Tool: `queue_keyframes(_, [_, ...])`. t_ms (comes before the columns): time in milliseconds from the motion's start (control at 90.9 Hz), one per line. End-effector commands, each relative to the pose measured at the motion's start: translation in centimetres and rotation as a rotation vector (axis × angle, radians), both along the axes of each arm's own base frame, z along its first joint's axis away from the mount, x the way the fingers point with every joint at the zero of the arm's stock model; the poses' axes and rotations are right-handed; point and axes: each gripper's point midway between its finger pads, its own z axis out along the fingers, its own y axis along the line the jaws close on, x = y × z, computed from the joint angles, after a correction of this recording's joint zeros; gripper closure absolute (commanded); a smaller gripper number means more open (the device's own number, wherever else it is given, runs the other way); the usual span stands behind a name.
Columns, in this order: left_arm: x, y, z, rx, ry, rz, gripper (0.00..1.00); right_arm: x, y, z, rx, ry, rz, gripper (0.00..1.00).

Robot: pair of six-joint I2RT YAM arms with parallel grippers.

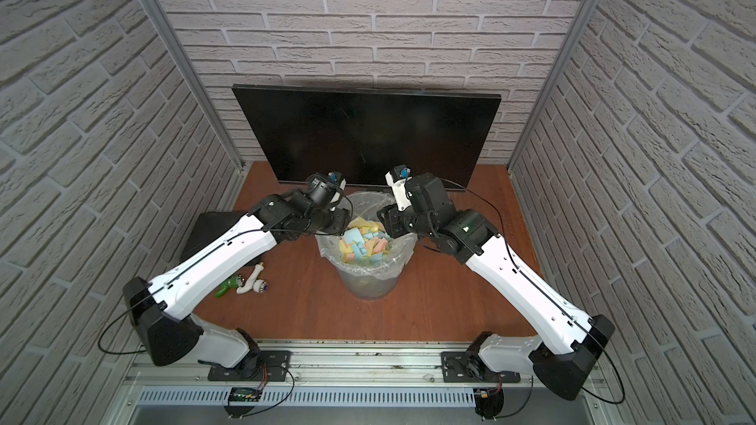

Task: Remove the sticky note from the monitor
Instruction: Reset both arms

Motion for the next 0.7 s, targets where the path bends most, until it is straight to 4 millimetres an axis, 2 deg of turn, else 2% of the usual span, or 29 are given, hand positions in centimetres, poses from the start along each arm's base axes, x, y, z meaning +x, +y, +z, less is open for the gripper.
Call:
queue_keyframes(0, [0.0,-0.2,2.8,-0.057,-0.060,0.001,0.20,0.0,-0.6,2.1,0.055,-0.049,-0.022,0.52])
queue_keyframes(110, [-0.2,-0.1,3.7,-0.074,-0.077,0.004,0.02,0.0,-0.8,2.2,0.061,-0.047,-0.020,0.52])
queue_keyframes(319, [-0.6,0.7,5.5,-0.078,-0.120,0.020,0.02,-0.1,-0.9,2.1,0.075,-0.042,-0.024,0.52])
queue_keyframes(484, [-0.8,0.9,6.0,-0.084,-0.126,0.018,0.02,-0.1,-1.0,2.2,0.086,-0.048,-0.025,0.52])
queue_keyframes(616, [-0.9,1.0,6.6,-0.078,-0.139,0.014,0.02,-0.2,-0.9,2.7,0.105,-0.060,-0.013,0.51])
queue_keyframes(693, [-1.0,1.5,7.7,-0.072,-0.165,0.013,0.02,-0.3,-1.1,3.4,0.120,-0.081,-0.016,0.51])
